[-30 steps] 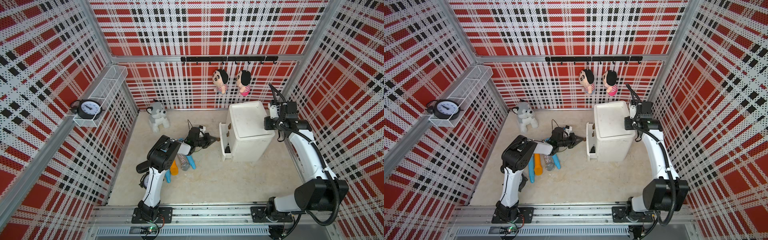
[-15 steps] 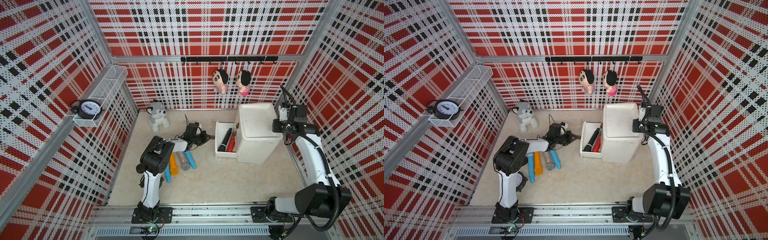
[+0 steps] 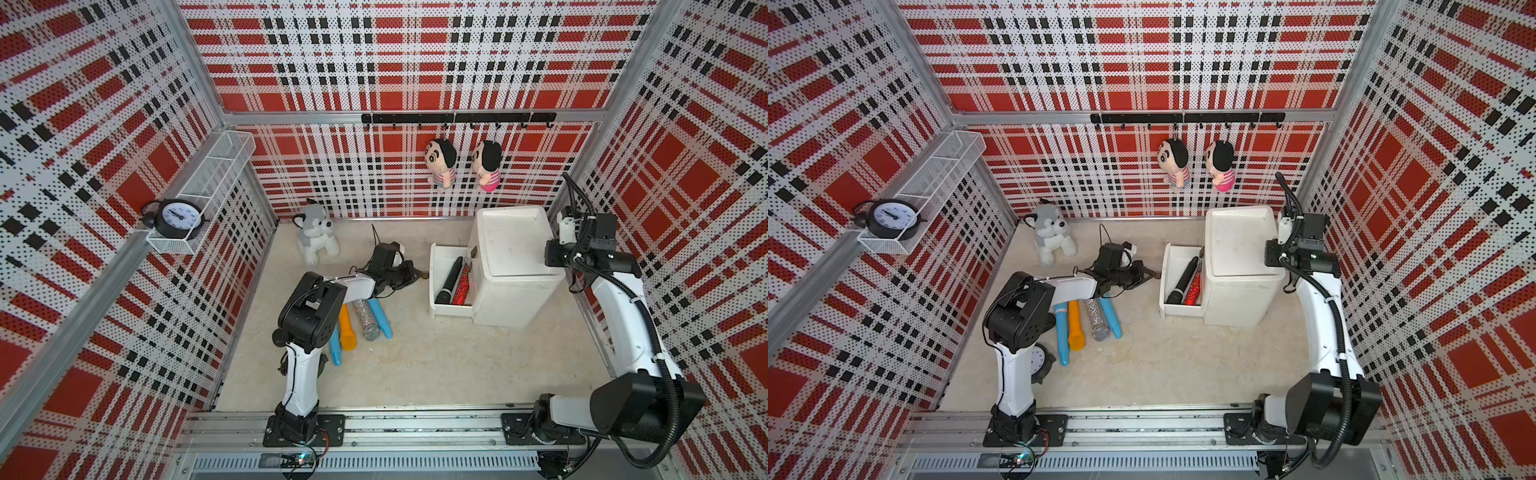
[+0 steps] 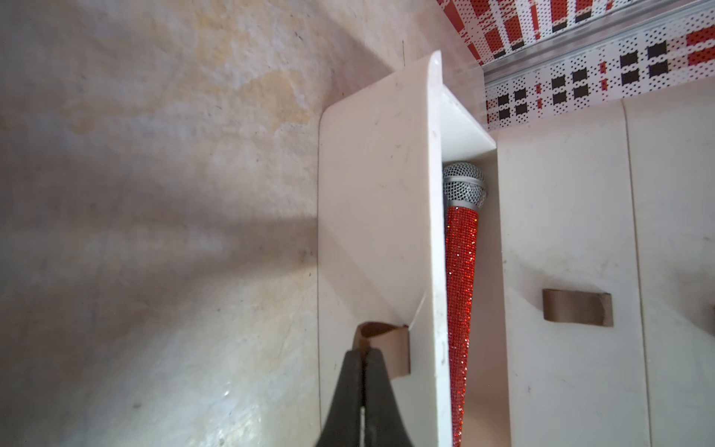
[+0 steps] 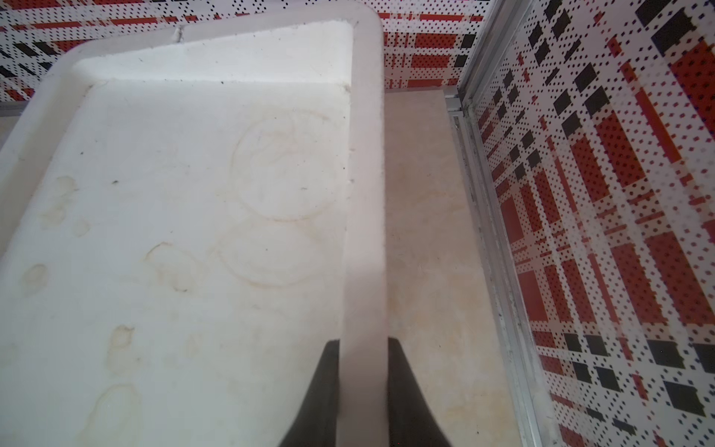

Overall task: Take the microphone out of the drawer
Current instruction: Open the drawer in the storage box, then pick up the microphone from the drawer.

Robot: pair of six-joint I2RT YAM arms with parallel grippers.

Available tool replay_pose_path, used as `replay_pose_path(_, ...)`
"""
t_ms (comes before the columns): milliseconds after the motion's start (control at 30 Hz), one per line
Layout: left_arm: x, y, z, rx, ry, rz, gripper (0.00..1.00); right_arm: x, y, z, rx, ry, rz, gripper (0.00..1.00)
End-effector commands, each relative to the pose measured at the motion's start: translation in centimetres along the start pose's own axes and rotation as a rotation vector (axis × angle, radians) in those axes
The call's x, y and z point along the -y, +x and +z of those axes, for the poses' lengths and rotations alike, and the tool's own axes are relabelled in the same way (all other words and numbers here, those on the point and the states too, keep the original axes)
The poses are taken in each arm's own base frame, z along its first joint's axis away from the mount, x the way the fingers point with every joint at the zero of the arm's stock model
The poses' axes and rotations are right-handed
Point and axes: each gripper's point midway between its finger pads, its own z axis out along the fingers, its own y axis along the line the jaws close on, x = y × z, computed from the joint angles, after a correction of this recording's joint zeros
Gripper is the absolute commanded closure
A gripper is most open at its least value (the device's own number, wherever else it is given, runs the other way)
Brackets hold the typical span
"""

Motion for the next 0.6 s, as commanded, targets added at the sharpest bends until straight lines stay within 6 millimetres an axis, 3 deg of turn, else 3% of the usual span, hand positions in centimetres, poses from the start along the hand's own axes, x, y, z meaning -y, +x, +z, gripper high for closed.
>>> replay_pose_path(0,-0.9,-2.5,-1.5,0.066,-0.09,0.038,0.82,0.3,-3.2,-2.6,0.14,0.016,-0.041,1.0)
replay_pose_path(167,0.8,-3.0,-2.1,0.078,-0.124,0.098,0.38,0.1,-3.1,-2.5,0.136,0.01,-0.042,1.0)
replay_pose_path(367,4.2,-3.6,-2.8,0.083,-0.223,0.28,0.05,0.2,-3.0,-2.5,0.136,0.02,-0.041,1.0)
replay_pose_path(567,8.4,-2.2,-1.2,0.037,-0.298,0.482,0.02,0.3,-2.9,-2.6,0.137,0.024,-0.039,1.0)
